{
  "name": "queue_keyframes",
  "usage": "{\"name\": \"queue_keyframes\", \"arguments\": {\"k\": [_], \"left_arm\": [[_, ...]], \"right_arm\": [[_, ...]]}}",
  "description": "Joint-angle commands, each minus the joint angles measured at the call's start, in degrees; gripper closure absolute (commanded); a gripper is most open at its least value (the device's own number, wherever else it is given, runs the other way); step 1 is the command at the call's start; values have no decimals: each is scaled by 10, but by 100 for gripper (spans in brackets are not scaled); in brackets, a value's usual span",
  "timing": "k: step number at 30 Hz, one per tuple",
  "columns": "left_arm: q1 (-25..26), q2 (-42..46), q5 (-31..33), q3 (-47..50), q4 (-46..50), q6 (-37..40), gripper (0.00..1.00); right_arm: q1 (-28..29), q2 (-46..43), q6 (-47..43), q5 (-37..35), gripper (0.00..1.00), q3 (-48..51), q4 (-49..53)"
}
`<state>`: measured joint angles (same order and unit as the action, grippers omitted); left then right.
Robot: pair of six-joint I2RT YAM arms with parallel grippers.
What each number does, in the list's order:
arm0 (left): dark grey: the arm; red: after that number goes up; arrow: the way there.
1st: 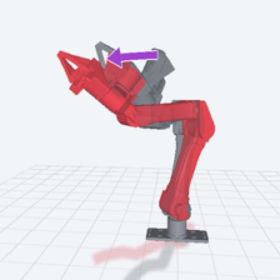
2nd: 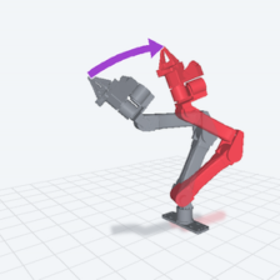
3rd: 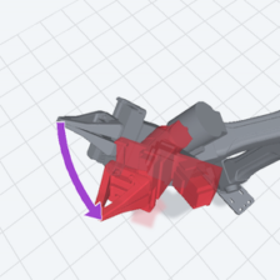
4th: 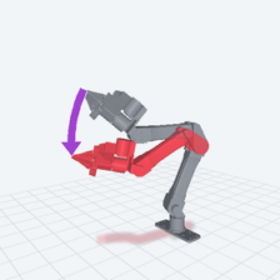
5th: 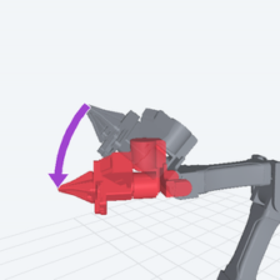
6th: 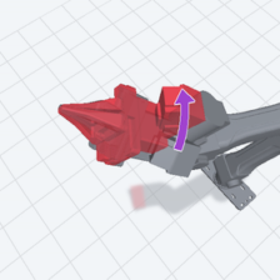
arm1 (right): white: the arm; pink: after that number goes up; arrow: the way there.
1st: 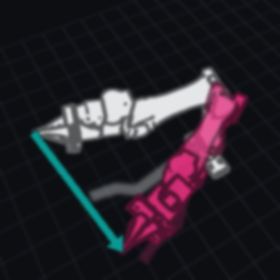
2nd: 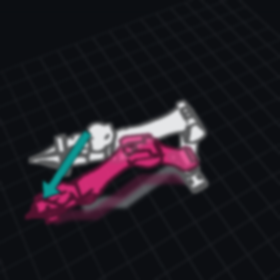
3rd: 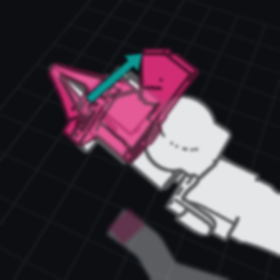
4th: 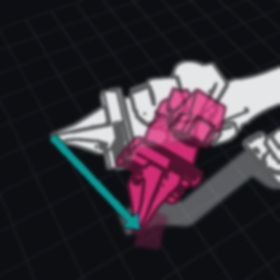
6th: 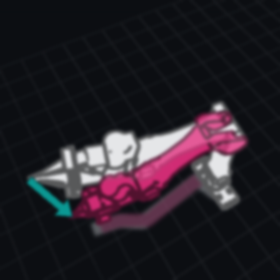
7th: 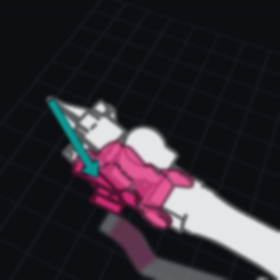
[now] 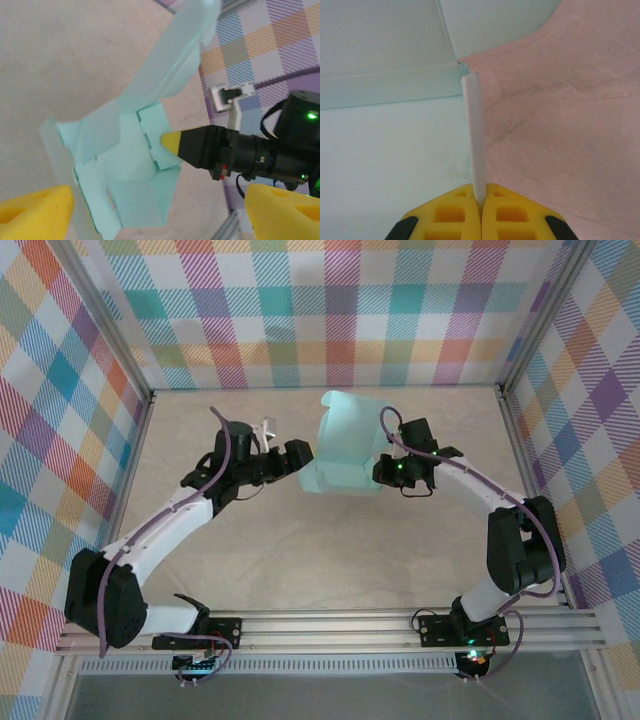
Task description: Fold the paper box
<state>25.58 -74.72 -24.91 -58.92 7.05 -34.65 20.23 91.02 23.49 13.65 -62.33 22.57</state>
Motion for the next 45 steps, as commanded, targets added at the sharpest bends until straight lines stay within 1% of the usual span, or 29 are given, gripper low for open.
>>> {"name": "queue_keyframes", "arguments": {"k": [1, 3, 4, 6, 7, 8, 9, 11, 13, 16, 21, 24, 28, 31, 33, 37, 40, 43, 45], "left_arm": [[-2, -6, -24, -73, 124, 196, 4], [-2, -37, -50, -118, 160, 240, 0], [-2, -54, -41, -141, 179, 251, 0], [-6, -89, -21, -176, 197, 247, 0], [-11, -107, -28, -192, 196, 239, 1], [-15, -122, -32, -205, 195, 230, 5], [-19, -138, -39, -217, 193, 219, 12], [-23, -160, -51, -230, 187, 206, 23], [-28, -181, -56, -242, 187, 195, 30], [-41, -199, -50, -245, 183, 165, 36], [-68, -190, -27, -203, 151, 83, 44], [-71, -181, -35, -178, 135, 40, 44], [-72, -186, -53, -154, 132, -26, 43], [-70, -189, -89, -116, 74, -77, 43], [-65, -190, -92, -101, 60, -92, 43], [-61, -193, -100, -86, 45, -110, 43], [-60, -181, -98, -92, 34, -113, 41], [-60, -147, -56, -114, 60, -78, 37], [-60, -114, -8, -135, 94, -44, 28]], "right_arm": [[2, -8, -53, 32, 100, -23, 22], [3, -6, -62, 41, 100, -26, 27], [3, -7, -67, 46, 100, -26, 25], [3, -11, -80, 59, 100, -23, 20], [3, -14, -87, 65, 100, -21, 19], [3, -17, -95, 70, 100, -20, 18], [3, -23, -103, 76, 100, -18, 17], [3, -34, -118, 85, 100, -12, 18], [3, -45, -132, 100, 100, -9, 18], [2, -64, -147, 115, 100, 6, 5], [2, -94, -171, 119, 100, 32, -30], [3, -110, -163, 101, 100, 47, -63], [3, -143, -146, 88, 100, 81, -141], [3, -155, -140, 78, 100, 88, -161], [3, -158, -135, 77, 100, 89, -169], [3, -164, -117, 80, 100, 93, -188], [3, -157, -119, 70, 100, 86, -176], [3, -152, -126, 48, 100, 83, -161], [3, -149, -127, 34, 100, 83, -152]]}}
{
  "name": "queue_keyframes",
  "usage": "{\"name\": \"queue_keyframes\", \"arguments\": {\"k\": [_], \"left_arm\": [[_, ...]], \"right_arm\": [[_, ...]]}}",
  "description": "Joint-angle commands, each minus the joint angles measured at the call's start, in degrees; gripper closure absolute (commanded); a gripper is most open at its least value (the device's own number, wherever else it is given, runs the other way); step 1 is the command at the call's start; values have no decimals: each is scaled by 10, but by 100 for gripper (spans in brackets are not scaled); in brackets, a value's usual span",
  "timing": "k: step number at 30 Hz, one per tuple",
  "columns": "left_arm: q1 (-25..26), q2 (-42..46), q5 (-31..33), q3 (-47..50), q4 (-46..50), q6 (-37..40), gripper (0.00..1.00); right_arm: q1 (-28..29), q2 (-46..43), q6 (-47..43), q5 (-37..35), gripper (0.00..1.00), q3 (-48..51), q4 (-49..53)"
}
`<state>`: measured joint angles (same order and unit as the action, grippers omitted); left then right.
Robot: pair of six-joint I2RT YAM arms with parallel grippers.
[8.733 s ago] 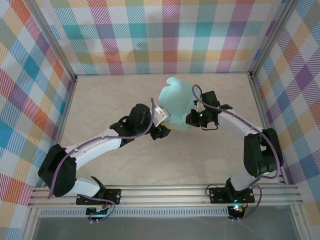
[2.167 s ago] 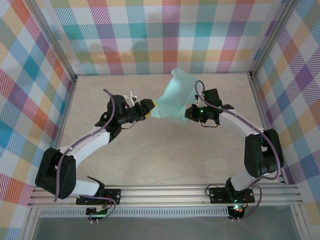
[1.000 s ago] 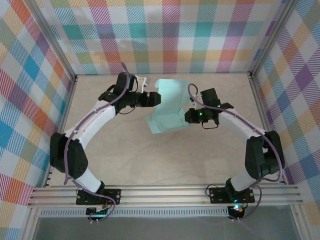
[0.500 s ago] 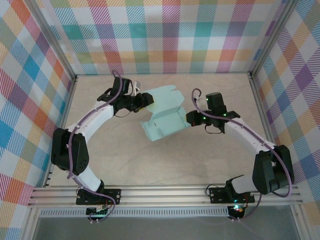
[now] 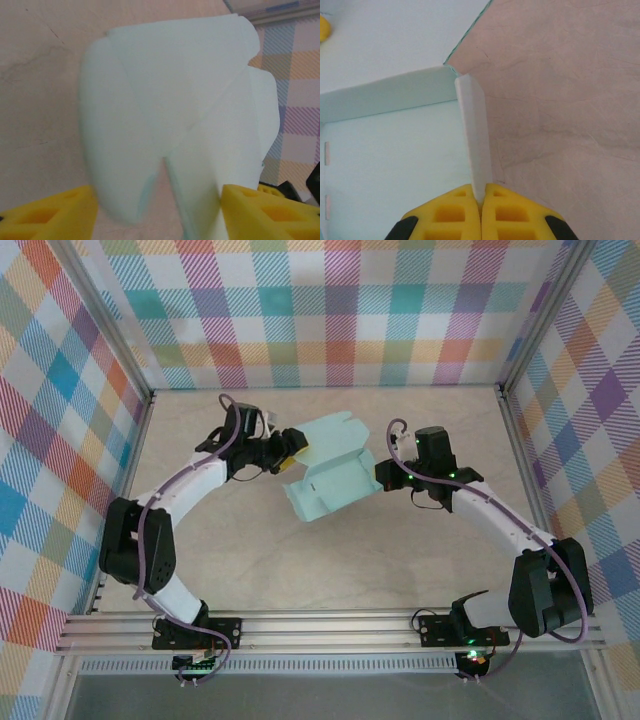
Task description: Fold the paper box
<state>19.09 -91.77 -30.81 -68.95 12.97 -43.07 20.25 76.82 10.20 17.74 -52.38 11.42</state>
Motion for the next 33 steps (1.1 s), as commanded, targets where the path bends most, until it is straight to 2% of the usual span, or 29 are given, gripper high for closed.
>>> {"name": "queue_keyframes", "arguments": {"k": [1, 4, 7, 9, 12, 14, 18, 21, 23, 28, 33], "left_arm": [[6, 72, 74, -45, 57, 58, 25], [6, 123, 122, -48, 79, 109, 18], [6, 174, 152, -18, 82, 139, 0], [6, 209, 162, 20, 66, 140, 0], [2, 267, 183, 95, 18, 96, 0], [-8, 295, 171, 144, -21, 48, 0], [-13, 292, 96, 220, -139, -56, 0], [-6, 269, 43, 265, -263, -122, 16], [2, 264, 38, 261, -263, -111, 22], [18, 239, 4, 230, -273, -109, 34], [43, 200, -7, 215, -324, -148, 37]], "right_arm": [[3, -7, 8, -13, 100, -16, -38], [2, 0, 22, -34, 100, -22, -25], [1, 23, 56, -51, 100, -70, 46], [-1, 31, 81, -39, 100, -86, 59], [-11, 43, 138, 7, 100, -101, 56], [-17, 54, 161, 32, 100, -115, 61], [-22, 63, 187, 63, 100, -120, 49], [-22, 69, 191, 69, 100, -124, 56], [-22, 73, 193, 67, 100, -123, 60], [-22, 85, 194, 67, 100, -124, 73], [-22, 90, 191, 61, 100, -119, 70]]}}
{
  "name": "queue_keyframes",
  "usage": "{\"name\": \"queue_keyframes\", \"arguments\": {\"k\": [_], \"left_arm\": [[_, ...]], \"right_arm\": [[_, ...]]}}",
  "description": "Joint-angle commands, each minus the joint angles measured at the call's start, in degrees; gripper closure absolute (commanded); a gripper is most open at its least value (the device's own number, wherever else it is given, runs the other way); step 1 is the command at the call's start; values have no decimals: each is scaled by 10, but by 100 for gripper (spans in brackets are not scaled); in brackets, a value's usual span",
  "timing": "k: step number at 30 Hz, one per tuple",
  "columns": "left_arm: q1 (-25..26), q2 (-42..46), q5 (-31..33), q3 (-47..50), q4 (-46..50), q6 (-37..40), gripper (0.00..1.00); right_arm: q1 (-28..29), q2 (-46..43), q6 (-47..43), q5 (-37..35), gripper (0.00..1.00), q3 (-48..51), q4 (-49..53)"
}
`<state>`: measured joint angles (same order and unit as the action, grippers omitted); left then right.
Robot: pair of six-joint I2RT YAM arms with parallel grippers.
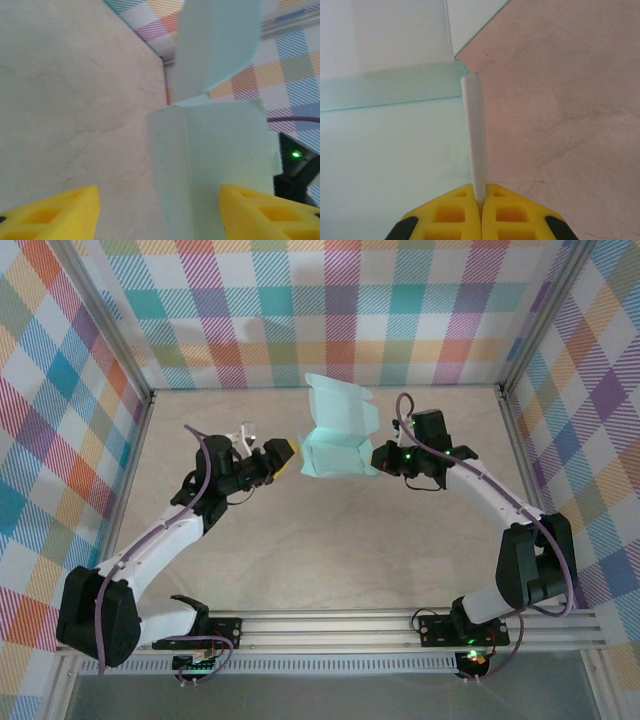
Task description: Fold the paper box
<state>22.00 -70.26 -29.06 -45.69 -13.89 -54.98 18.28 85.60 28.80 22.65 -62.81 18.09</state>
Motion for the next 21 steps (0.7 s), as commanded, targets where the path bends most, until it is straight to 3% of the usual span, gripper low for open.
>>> {"name": "queue_keyframes", "arguments": {"k": [1, 11, 21], "left_arm": [[19, -20, -25, -21, -54, -29, 38], [63, -69, -23, -69, -12, -7, 57], [78, -118, -25, -128, 119, 34, 69]], "right_arm": [[-2, 4, 4, 13, 100, -14, 5], [-1, 5, -13, -8, 100, -16, 23], [15, -3, -58, -102, 100, -37, 87]]}}
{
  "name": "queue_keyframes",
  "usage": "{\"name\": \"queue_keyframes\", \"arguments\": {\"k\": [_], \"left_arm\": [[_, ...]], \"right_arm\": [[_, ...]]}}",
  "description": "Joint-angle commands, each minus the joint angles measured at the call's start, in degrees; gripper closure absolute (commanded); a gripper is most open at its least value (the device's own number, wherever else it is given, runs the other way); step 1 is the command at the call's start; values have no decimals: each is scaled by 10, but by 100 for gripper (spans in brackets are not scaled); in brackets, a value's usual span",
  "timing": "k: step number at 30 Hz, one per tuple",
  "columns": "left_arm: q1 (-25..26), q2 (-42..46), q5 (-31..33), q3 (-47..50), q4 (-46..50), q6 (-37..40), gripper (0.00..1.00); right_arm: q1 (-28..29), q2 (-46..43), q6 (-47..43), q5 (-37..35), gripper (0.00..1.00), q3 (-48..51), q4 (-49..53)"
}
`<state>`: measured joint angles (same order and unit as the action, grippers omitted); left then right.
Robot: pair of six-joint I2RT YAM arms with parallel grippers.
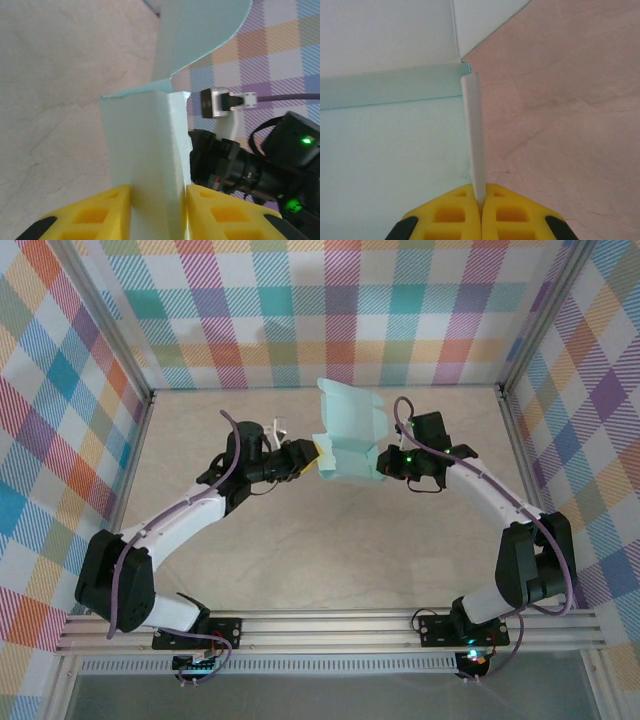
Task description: Fold the paper box
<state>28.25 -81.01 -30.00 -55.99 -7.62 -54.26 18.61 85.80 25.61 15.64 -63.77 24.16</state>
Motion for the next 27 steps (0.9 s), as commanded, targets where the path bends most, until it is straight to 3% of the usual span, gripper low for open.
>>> {"name": "queue_keyframes", "arguments": {"k": [1, 27], "left_arm": [[17, -15, -17, -31, 68, 32, 69], [42, -83, -24, -87, 153, 65, 67]], "right_arm": [[14, -5, -30, -45, 100, -31, 35], [79, 39, -89, -213, 100, -105, 142]]}}
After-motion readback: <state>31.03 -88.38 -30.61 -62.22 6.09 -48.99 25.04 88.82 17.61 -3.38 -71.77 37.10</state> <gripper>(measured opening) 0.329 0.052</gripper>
